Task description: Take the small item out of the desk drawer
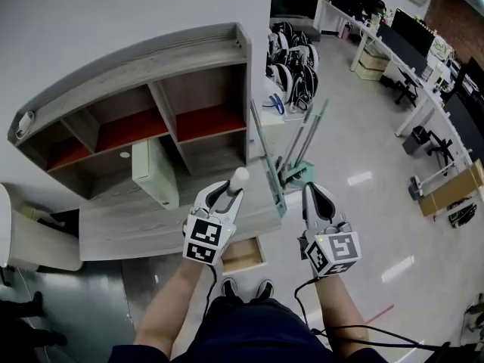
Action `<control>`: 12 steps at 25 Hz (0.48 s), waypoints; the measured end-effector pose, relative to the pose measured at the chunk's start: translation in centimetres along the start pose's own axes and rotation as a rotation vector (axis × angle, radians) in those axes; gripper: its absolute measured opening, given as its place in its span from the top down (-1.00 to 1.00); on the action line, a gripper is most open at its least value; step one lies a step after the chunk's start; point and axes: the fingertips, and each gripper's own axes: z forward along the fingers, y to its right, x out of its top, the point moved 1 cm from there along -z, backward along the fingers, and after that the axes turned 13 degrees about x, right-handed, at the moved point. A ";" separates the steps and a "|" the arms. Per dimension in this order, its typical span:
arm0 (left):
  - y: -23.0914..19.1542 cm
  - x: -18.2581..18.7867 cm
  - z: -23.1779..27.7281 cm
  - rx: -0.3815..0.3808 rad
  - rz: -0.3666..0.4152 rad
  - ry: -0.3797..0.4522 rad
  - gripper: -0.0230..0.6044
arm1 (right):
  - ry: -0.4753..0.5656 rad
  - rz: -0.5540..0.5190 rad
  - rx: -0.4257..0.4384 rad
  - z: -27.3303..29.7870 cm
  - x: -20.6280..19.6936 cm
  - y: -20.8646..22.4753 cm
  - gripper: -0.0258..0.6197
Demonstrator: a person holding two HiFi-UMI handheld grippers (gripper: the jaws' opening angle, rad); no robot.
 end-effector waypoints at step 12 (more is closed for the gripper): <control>-3.8 5.1 -1.6 0.100 -0.147 0.130 0.52 | 0.041 -0.028 -0.002 1.0 2.7 0.1 0.90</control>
